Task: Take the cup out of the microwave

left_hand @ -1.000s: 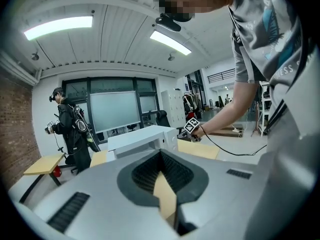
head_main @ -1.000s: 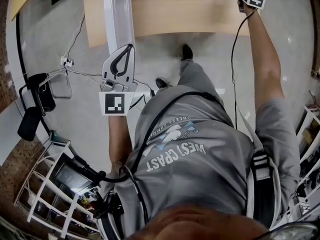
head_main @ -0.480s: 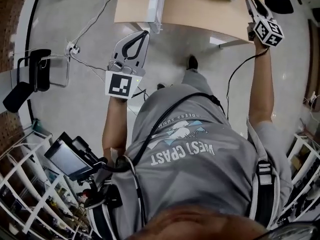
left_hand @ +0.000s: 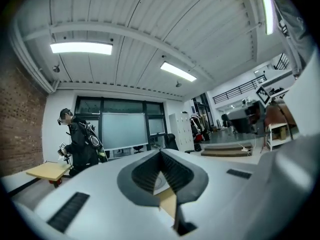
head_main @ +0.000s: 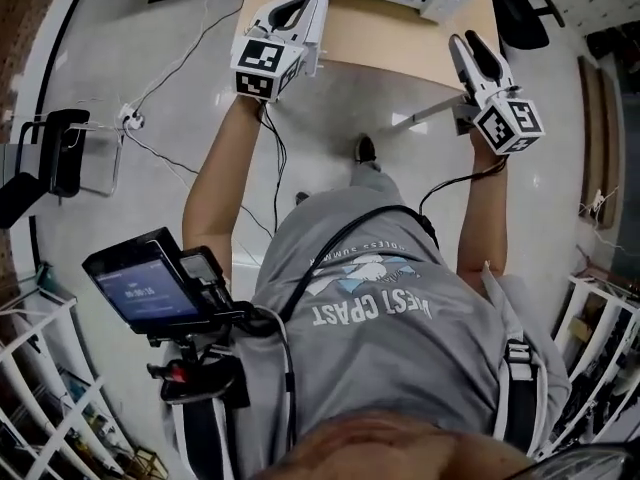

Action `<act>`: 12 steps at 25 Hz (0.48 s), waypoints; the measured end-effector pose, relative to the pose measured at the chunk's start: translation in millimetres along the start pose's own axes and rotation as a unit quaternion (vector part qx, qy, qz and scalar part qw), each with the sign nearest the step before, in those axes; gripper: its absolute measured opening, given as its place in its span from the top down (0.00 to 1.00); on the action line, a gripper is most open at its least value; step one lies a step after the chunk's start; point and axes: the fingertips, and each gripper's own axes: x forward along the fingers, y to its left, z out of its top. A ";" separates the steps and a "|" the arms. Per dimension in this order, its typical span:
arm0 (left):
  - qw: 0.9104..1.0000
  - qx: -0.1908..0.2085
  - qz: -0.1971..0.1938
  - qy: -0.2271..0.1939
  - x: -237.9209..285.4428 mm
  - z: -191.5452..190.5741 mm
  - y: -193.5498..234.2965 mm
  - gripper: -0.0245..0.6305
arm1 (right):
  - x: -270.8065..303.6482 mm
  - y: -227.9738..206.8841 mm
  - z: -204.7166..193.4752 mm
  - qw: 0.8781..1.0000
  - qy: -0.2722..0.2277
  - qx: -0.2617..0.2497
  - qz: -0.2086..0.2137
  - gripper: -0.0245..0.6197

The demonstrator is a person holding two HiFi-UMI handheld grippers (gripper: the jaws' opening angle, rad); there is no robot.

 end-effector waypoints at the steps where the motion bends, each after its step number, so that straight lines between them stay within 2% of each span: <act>1: 1.000 0.002 0.003 0.000 1.3 -0.3 -0.7 0.90 | -13.0 10.5 2.8 1.000 0.000 0.004 0.006 0.73; 6: 1.000 0.008 0.007 0.003 0.7 2.0 -27.5 0.90 | -83.0 33.0 12.4 1.000 0.015 -0.001 0.014 0.73; 12: 1.000 0.010 0.009 0.017 -14.0 -11.5 -24.9 0.90 | -94.5 54.4 18.3 0.998 0.031 -0.047 -0.003 0.74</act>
